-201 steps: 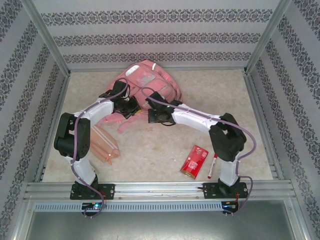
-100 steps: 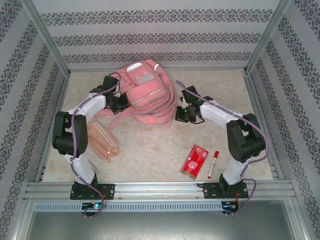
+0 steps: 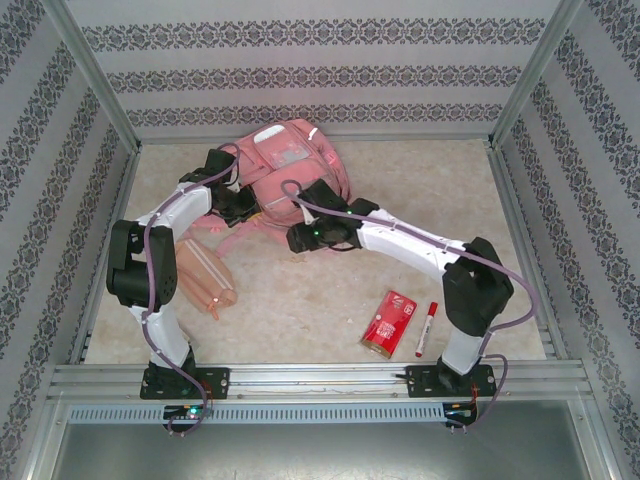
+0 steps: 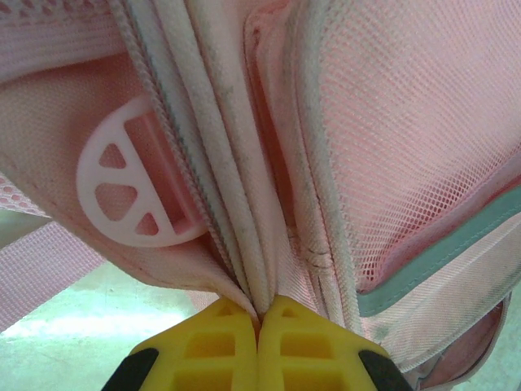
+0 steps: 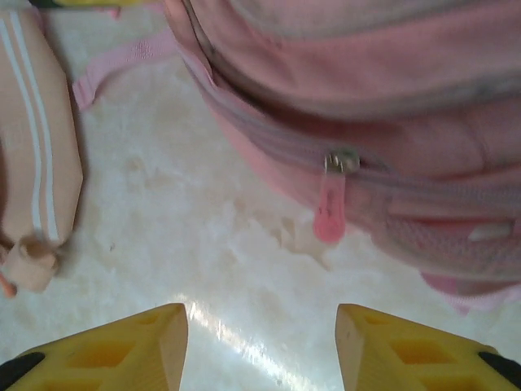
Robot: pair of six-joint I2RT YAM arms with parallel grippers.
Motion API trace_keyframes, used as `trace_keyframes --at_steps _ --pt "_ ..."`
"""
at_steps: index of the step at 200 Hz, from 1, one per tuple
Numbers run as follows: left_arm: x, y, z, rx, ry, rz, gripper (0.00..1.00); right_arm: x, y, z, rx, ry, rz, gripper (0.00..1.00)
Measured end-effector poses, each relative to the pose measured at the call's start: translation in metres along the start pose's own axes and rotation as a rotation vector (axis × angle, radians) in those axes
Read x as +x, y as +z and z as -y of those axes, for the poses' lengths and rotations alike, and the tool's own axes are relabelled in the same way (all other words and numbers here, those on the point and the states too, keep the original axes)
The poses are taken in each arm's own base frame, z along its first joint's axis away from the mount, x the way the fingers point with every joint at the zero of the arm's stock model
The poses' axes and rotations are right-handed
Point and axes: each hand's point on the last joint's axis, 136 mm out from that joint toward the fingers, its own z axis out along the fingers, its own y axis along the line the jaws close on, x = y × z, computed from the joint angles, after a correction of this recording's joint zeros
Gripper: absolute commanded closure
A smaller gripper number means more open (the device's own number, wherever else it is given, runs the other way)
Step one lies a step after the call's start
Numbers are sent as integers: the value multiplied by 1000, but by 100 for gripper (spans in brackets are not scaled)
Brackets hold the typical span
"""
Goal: Pack the student bag
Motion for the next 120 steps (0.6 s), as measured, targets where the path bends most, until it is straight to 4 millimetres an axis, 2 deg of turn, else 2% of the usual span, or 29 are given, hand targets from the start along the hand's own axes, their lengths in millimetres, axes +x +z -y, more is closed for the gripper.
trace_keyframes --at_steps 27,69,120 --pt "0 0 0 0 -1 -1 100 -13 18 8 110 -23 7 56" --pt "1 0 0 0 -1 -2 100 3 53 29 253 -81 -85 68" --pt "3 3 -3 2 -2 -6 100 -1 60 19 294 -119 -91 70"
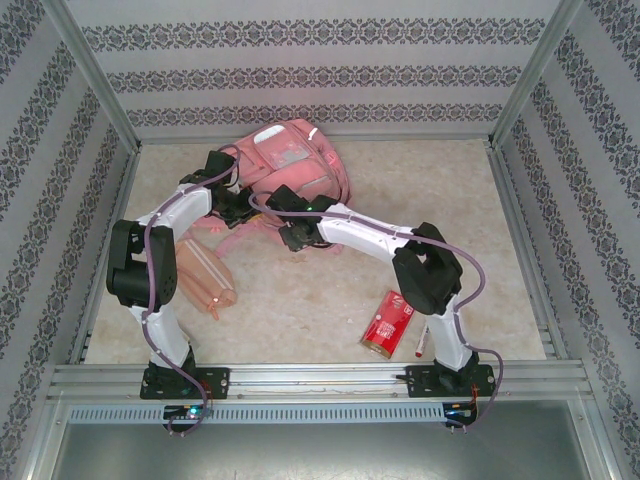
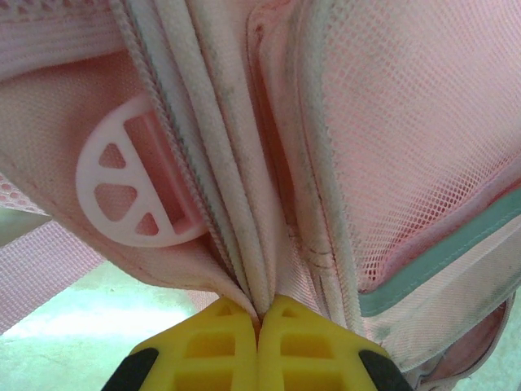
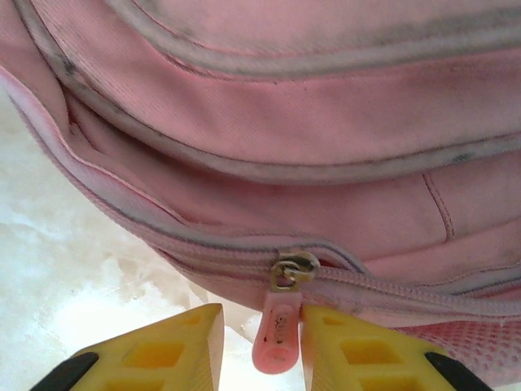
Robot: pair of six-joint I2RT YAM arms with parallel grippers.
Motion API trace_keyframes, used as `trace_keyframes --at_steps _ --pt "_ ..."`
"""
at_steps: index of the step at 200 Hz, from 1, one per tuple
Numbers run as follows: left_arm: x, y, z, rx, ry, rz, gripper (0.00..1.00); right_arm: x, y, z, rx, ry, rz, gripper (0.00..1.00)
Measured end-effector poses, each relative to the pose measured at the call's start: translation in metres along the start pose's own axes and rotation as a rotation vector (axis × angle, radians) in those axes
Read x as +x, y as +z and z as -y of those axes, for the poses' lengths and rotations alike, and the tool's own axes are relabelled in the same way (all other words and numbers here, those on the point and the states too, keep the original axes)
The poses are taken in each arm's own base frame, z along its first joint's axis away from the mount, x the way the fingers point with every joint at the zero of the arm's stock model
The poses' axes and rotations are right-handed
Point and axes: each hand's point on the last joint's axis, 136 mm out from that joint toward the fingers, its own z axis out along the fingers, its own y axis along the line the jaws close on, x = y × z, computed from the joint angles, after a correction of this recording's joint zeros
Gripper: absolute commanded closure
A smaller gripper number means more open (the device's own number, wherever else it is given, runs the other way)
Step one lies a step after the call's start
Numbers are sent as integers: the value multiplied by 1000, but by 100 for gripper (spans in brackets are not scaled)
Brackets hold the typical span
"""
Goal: Pack the student bag
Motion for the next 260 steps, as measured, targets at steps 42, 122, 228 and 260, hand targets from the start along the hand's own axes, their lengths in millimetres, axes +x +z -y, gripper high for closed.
trace_keyframes --at_steps 42,122,228,260 --pt "2 2 -2 1 -3 -3 100 2 14 1 51 2 -31 75" --pt "3 3 -1 8 -3 -7 100 12 19 9 105 84 -80 100" --pt "0 0 -1 5 146 -4 100 22 -25 90 -36 229 -144 100" --pt "-1 0 0 5 198 -2 100 36 -19 116 -46 224 -163 100"
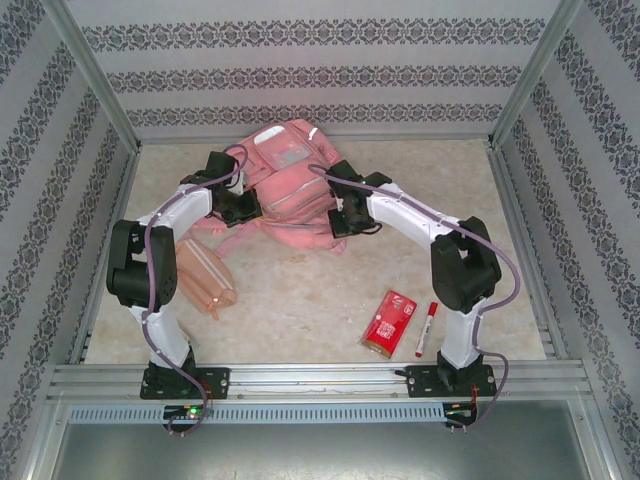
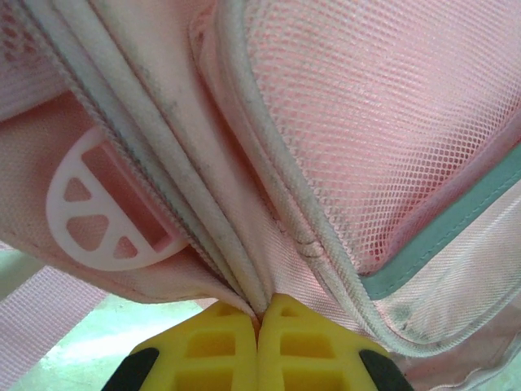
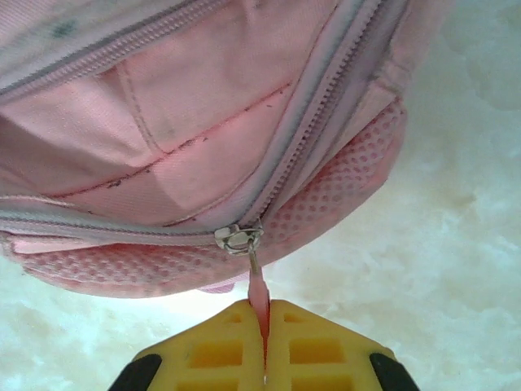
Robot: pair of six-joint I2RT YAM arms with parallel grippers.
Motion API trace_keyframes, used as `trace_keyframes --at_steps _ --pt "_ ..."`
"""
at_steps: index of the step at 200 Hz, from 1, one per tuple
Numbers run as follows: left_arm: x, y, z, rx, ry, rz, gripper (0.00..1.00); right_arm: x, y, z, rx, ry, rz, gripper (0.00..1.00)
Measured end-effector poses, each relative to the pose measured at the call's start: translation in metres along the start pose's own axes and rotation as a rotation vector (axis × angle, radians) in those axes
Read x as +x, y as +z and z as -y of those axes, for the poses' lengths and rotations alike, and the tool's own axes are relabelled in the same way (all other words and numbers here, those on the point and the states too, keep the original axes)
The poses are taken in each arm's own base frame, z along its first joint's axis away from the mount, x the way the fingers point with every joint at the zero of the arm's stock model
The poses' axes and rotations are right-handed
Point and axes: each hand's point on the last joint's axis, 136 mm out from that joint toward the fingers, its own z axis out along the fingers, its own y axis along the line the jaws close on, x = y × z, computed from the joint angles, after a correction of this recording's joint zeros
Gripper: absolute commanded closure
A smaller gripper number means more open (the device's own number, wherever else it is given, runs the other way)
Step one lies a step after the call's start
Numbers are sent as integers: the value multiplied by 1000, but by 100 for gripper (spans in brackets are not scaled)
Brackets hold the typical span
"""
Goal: Pack the student bag
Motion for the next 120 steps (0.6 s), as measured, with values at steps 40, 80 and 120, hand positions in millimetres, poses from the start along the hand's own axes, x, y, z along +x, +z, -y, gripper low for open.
trace_keyframes --at_steps 40,80,120 --pt "-25 0 -2 -34 57 -12 74 6 -11 -18 -136 -39 30 100" --pt "-88 -15 -23 -144 71 89 51 15 -21 -69 -292 -85 37 100" --pt "-61 -54 -22 -141 -14 116 46 24 -21 -125 -414 -102 -5 100"
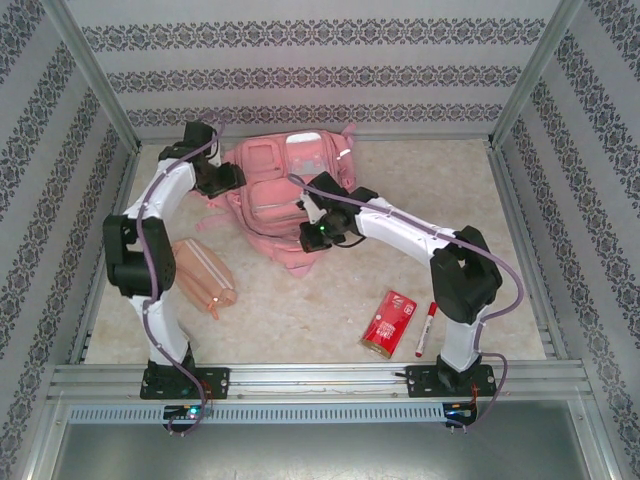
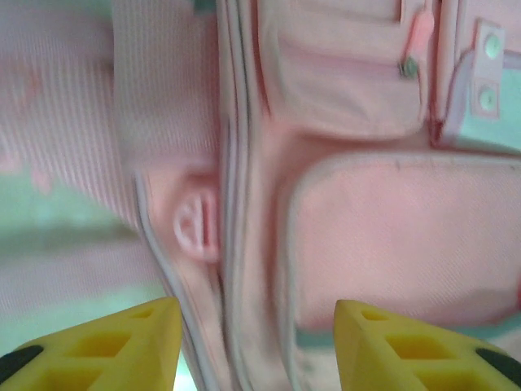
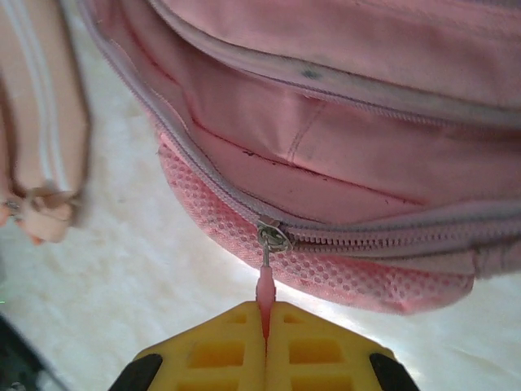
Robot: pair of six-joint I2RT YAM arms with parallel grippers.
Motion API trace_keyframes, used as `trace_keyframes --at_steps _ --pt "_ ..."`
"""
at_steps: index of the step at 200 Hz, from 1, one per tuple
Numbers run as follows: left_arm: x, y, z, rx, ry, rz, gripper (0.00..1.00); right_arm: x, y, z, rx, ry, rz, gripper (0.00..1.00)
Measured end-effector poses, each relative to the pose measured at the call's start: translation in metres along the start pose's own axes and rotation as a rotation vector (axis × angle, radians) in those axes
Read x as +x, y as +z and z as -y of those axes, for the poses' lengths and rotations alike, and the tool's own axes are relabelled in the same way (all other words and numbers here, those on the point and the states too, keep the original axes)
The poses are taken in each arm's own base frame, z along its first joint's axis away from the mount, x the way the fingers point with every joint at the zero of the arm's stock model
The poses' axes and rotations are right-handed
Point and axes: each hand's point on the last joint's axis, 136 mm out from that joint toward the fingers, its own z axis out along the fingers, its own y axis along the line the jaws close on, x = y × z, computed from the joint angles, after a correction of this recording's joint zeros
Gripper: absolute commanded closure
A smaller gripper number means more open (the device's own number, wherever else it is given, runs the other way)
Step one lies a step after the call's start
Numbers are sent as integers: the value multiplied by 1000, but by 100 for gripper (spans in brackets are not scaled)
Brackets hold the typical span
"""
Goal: Pack the student bag
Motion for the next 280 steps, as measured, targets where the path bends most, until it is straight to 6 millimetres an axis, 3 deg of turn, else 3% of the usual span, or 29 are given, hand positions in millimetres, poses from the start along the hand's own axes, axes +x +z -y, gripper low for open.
trace_keyframes --at_steps 24,49,74,95,116,143,153,166,176,207,280 --pt "59 -14 19 5 -28 -63 42 1 5 -14 -52 4 -11 100" --pt "117 -7 40 3 -60 -153 41 1 4 -18 -78 9 -17 100" --pt "155 9 30 -64 -147 -216 40 3 4 -19 -91 13 -22 100" --pt "174 19 17 -108 -236 -243 39 4 7 -18 -97 16 -22 100" --pt "177 24 12 -127 -292 -220 39 6 10 -17 -104 23 -25 100" --pt "166 28 8 -164 -318 -161 46 7 10 -17 -104 26 -28 100" --pt "159 32 7 -183 -320 -146 59 8 10 -15 -95 20 -30 100" --pt "153 41 5 -202 -324 -132 86 9 11 -11 -70 7 -32 100" --pt "152 47 3 -220 -328 -131 100 10 11 -6 -43 -8 -30 100" --pt "147 47 0 -246 -304 -117 100 7 8 25 78 -40 -19 100" --pt "134 27 18 -152 -26 -112 100 -9 -20 141 297 66 41 100"
